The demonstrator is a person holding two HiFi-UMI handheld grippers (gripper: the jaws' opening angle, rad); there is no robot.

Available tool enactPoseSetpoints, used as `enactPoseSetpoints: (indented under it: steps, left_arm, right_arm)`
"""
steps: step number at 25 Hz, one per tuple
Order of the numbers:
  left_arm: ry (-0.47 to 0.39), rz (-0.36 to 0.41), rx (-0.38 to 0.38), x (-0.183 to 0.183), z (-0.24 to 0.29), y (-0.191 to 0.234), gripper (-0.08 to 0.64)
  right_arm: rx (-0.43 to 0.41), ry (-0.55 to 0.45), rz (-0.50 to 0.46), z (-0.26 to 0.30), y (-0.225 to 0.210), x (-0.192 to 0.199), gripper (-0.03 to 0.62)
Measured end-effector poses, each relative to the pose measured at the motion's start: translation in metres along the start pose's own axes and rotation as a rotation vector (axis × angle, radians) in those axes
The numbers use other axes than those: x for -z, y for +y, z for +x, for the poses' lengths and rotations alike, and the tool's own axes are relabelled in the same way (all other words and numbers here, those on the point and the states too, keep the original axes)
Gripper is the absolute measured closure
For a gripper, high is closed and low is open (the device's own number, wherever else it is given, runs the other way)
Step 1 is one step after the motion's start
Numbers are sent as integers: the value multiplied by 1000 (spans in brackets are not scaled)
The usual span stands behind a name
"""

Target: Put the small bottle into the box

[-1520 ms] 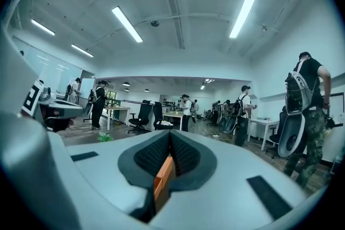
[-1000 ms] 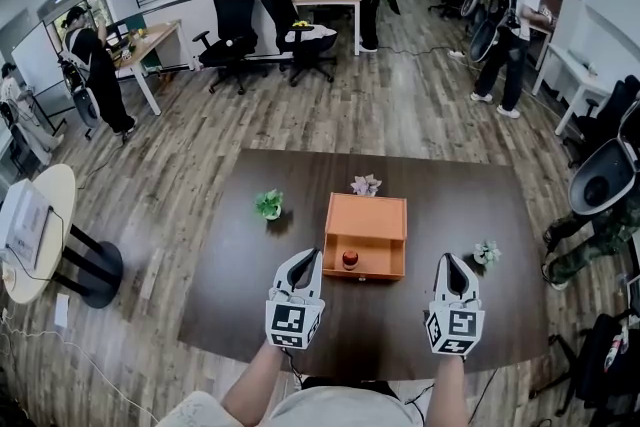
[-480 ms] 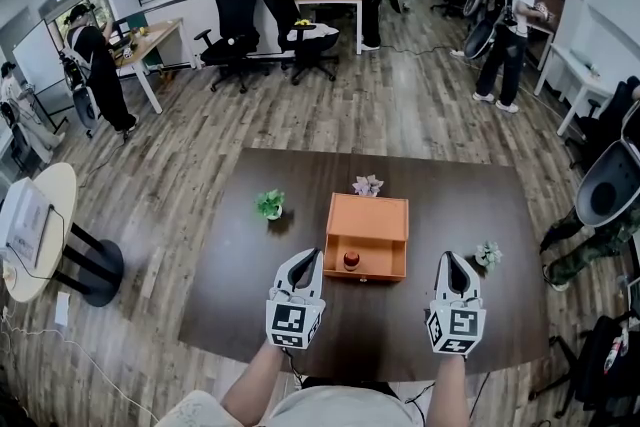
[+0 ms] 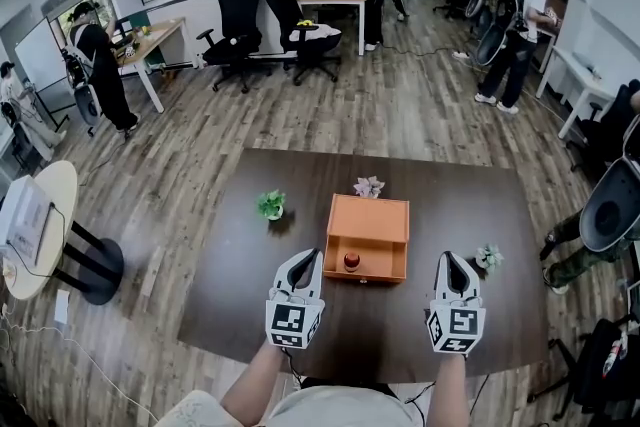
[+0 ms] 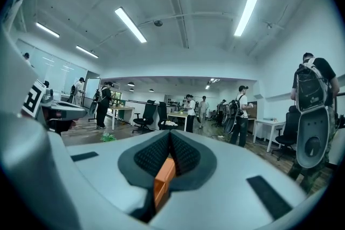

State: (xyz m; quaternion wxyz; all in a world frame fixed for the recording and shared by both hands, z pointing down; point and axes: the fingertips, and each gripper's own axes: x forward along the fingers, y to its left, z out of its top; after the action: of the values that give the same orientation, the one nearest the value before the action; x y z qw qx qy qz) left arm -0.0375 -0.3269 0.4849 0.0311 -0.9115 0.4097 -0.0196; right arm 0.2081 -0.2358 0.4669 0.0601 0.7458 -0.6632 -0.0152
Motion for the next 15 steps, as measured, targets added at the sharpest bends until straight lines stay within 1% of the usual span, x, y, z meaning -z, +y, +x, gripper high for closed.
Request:
enactPoseSetpoints:
  steps: [15]
  left_arm:
    - [-4, -2, -3, 2, 0, -3, 557]
  right_arm:
    - [-12, 4, 2, -1, 1, 5, 592]
